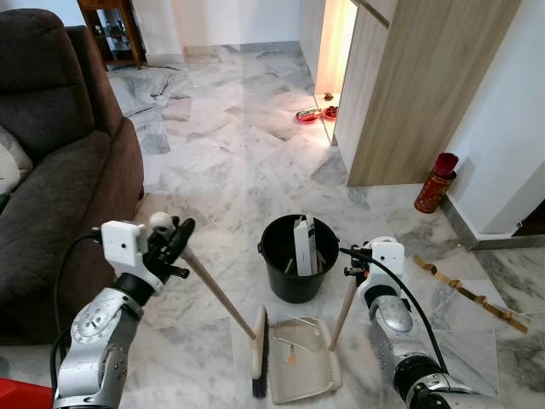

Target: Sweep floor

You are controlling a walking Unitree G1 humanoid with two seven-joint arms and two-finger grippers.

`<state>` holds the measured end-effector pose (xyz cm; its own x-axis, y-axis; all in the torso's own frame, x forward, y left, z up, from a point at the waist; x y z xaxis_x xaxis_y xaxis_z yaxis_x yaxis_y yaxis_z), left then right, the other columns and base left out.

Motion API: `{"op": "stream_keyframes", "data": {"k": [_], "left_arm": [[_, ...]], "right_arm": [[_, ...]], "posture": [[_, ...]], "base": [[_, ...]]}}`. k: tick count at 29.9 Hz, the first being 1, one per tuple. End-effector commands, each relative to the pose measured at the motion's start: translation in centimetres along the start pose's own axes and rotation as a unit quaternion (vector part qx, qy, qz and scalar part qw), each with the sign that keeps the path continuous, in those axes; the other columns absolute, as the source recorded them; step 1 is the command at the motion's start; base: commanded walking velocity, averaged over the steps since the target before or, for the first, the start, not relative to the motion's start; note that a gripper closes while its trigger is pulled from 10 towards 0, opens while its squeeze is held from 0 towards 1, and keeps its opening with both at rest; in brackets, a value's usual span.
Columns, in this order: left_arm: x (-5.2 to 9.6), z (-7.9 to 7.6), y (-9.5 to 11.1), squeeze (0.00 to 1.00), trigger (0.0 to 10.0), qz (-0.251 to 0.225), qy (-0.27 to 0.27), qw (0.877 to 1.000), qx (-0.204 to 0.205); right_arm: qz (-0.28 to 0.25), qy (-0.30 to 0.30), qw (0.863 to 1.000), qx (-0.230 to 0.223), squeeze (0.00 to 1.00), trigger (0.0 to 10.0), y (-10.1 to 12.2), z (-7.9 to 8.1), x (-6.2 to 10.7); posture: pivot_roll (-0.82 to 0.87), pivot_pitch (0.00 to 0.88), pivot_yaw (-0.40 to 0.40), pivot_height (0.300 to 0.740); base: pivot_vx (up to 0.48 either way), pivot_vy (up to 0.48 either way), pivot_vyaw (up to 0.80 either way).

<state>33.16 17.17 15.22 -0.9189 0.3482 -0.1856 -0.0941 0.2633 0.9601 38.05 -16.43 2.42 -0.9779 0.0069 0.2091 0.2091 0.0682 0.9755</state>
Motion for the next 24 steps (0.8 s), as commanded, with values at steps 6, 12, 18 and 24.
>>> {"op": "stream_keyframes", "data": {"k": [6,12,18,24], "left_arm": [[-0.4,-0.8,-0.3,0.0,10.0,0.001,-0.017,1.0,0.012],[-0.2,-0.6,-0.6,0.0,10.0,-0.007,-0.008,0.998,0.061],[0.1,-0.1,-0.3,0.0,10.0,-0.016,0.002,0.997,0.075],[0.0,-0.4,1.8,0.0,10.0,-0.035,-0.006,0.998,0.059]], "right_arm": [[0.018,0.007,0.997,-0.074,0.0,10.0,-0.6,0.1,0.0],[0.012,0.01,0.996,-0.084,0.0,10.0,-0.1,0.1,-0.2],[0.01,0.013,0.996,-0.085,0.0,10.0,0.1,0.4,-0.3],[0.011,0.018,0.996,-0.089,0.0,10.0,0.0,0.6,-0.3]], "posture": [[0.01,0.067,0.023,0.74],[0.01,0.068,0.017,0.74],[0.01,0.067,0.015,0.74],[0.03,0.06,0.016,0.74]], "base": [[0.0,0.0,0.0],[0.0,0.0,0.0],[0.0,0.0,0.0],[0.0,0.0,0.0]]}}
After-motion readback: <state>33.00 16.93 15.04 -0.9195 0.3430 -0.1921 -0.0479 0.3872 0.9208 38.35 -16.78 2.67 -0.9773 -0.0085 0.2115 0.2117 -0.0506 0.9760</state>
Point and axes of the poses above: a point about 5 cm out from each wrist's last joint towards the gripper, its own x axis pointing back from the gripper into the wrist, its own y axis along the axis of the wrist's last joint, z = x × y, the point moved 6 cm from there along -x, pointing out of the wrist towards the gripper, and after that the axes turned 7 degrees about x, right-handed, at the moved point
